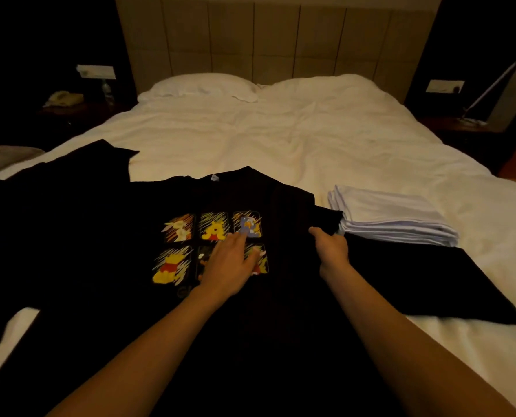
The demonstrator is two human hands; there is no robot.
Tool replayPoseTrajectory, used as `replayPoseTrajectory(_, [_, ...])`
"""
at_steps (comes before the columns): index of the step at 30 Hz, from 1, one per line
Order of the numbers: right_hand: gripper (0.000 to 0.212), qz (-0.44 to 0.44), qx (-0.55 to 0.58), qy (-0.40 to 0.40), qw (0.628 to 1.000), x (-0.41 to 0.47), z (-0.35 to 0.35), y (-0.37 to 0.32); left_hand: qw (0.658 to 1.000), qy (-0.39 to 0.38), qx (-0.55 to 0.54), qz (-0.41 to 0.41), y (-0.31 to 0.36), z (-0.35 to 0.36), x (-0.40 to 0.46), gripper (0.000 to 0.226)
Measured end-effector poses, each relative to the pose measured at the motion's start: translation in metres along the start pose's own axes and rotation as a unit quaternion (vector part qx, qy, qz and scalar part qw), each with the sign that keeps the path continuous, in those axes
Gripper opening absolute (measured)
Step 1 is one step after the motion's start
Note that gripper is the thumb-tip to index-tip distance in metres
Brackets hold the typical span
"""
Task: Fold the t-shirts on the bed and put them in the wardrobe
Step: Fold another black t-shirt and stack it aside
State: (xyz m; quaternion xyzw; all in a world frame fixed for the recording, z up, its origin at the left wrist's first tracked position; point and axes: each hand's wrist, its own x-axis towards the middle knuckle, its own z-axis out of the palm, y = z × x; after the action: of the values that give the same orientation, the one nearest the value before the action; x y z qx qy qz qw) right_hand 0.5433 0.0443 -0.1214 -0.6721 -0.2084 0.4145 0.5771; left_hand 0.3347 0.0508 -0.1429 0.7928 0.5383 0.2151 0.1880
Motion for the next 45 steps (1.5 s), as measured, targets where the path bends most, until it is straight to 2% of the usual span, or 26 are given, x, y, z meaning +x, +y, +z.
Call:
replayPoseTrajectory(4, [0.050, -0.002, 0.016, 0.030, 0.999, 0.032, 0.023, -0.005, 1.000, 0.018, 0.000, 0.003, -0.010, 0.007, 0.032, 0.057])
replayPoseTrajectory(6, [0.050, -0.031, -0.007, 0.050, 0.998, 0.041, 0.030, -0.009, 0.999, 0.032, 0.009, 0.010, -0.010, 0.008, 0.044, 0.052])
replayPoseTrajectory(9, [0.043, -0.114, -0.119, 0.073, 0.984, 0.047, 0.034, -0.024, 0.999, 0.034, 0.021, 0.016, -0.008, 0.007, 0.057, 0.053])
replayPoseTrajectory(13, [0.034, -0.243, -0.188, 0.086, 0.948, 0.055, 0.032, -0.055, 1.000, 0.021, 0.007, 0.018, 0.003, 0.003, 0.079, 0.059])
replayPoseTrajectory(15, [0.030, -0.280, -0.219, 0.072, 0.932, 0.066, 0.028, -0.078, 0.999, 0.019, 0.005, 0.031, 0.012, 0.003, 0.092, 0.060])
replayPoseTrajectory(18, [0.026, -0.286, -0.202, 0.058, 0.935, 0.092, 0.016, -0.109, 0.999, 0.001, 0.006, 0.048, 0.027, 0.007, 0.113, 0.062])
replayPoseTrajectory(23, [0.012, -0.213, -0.134, 0.030, 0.967, 0.125, -0.011, -0.131, 0.997, -0.022, 0.033, 0.064, 0.042, 0.024, 0.149, 0.066])
replayPoseTrajectory(25, [0.009, -0.181, -0.121, 0.050, 0.975, 0.138, -0.023, -0.131, 0.994, -0.044, 0.060, 0.077, 0.044, 0.033, 0.160, 0.067])
replayPoseTrajectory(29, [0.026, -0.135, -0.139, 0.128, 0.973, 0.161, -0.045, -0.121, 0.986, -0.084, 0.125, 0.071, 0.038, 0.052, 0.167, 0.066])
replayPoseTrajectory(33, [0.030, -0.169, -0.173, 0.143, 0.960, 0.172, -0.057, -0.113, 0.977, -0.098, 0.177, 0.063, 0.034, 0.064, 0.165, 0.065])
replayPoseTrajectory(38, [0.024, -0.236, -0.160, 0.116, 0.951, 0.170, -0.045, -0.118, 0.959, -0.142, 0.239, 0.059, 0.040, 0.063, 0.170, 0.065])
replayPoseTrajectory(41, [0.028, -0.261, -0.156, 0.081, 0.949, 0.157, -0.028, -0.129, 0.949, -0.163, 0.266, 0.048, 0.042, 0.063, 0.172, 0.067])
replayPoseTrajectory(43, [0.037, -0.272, -0.150, 0.047, 0.949, 0.141, -0.011, -0.137, 0.959, -0.157, 0.229, 0.054, 0.043, 0.058, 0.171, 0.065])
replayPoseTrajectory(44, [0.038, -0.276, -0.148, 0.030, 0.949, 0.131, 0.000, -0.141, 0.975, -0.139, 0.165, 0.054, 0.046, 0.053, 0.168, 0.061])
replayPoseTrajectory(45, [0.036, -0.278, -0.143, 0.007, 0.950, 0.121, 0.012, -0.144, 0.991, -0.109, 0.058, 0.047, 0.049, 0.047, 0.166, 0.055])
